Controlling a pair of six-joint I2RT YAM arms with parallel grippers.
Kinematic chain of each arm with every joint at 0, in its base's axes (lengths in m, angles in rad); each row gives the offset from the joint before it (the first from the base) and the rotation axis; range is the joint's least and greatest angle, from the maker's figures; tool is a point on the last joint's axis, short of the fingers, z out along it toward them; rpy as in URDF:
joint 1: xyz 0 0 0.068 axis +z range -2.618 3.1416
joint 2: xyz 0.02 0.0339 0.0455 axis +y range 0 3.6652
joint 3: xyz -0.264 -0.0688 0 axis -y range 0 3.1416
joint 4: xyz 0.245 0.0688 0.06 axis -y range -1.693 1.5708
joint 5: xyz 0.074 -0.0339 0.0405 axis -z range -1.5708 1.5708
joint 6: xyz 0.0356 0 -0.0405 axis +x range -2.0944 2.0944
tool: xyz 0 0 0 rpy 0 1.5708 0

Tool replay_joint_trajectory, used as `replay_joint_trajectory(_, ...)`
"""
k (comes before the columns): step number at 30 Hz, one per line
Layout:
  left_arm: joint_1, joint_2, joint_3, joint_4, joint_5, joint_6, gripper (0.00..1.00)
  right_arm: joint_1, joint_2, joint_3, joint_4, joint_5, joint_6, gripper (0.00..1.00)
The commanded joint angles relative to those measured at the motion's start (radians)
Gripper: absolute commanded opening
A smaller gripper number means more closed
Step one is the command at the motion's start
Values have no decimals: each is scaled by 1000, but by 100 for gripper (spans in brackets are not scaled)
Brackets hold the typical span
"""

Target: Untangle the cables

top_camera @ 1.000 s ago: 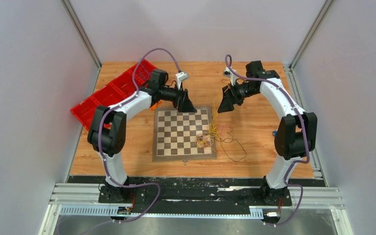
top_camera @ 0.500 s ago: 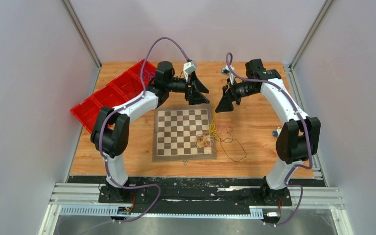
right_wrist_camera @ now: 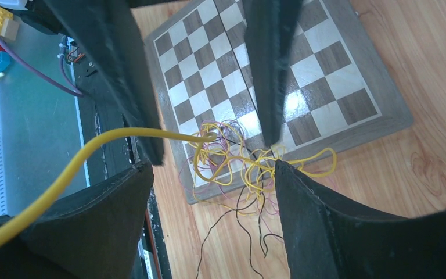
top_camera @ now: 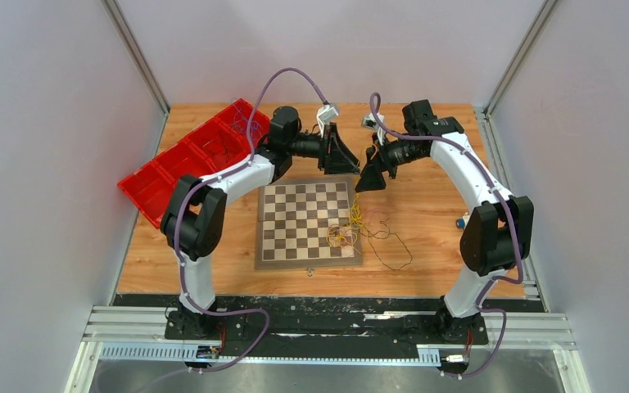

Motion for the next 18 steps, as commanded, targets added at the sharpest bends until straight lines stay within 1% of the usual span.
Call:
replay_joint_trajectory(1, -10, 28, 54, 30, -18, -66, 56, 14, -53, -5, 0, -38, -42, 75)
replay_joint_trajectory(3, -11, 28, 54, 56, -5, -89, 47, 17, -53, -5, 3, -33, -39, 75)
replay_joint_trajectory(5, -9, 24, 57, 86, 25, -134, 26, 18, -53, -4, 6, -20, -36, 76)
replay_joint_trajectory(6, -7, 20, 71, 57, 40, -150, 7, 17, -51, -3, 5, -3, -34, 77)
replay_joint_trajectory(7, 3, 5, 89, 29, 41, -152, 3, 15, -51, -1, 3, 27, -26, 79)
replay_joint_trajectory(8, 13, -27, 94, -30, 25, -151, 0, 7, -53, -1, -2, 58, -11, 83)
replay_joint_trajectory(9, 41, -50, 86, -45, 9, -160, 0, -16, -59, -11, -11, 76, -10, 85)
replay_joint_trajectory(10, 58, -98, 75, -44, -33, -169, 0, -44, -72, -32, -19, 72, -13, 87)
replay_joint_trajectory(12, 134, -164, 43, -22, -92, -191, 0, -106, -112, -95, -20, 48, -20, 91)
replay_joint_trajectory(14, 171, -198, 55, -55, -133, -193, 0, -133, -132, -146, -7, 31, -21, 93)
replay_joint_trajectory(16, 185, -205, 104, -112, -147, -196, 0, -133, -145, -174, 71, 11, 39, 94)
replay_joint_trajectory(18, 187, -208, 146, -132, -152, -208, 0, -123, -158, -207, 227, -3, 162, 95)
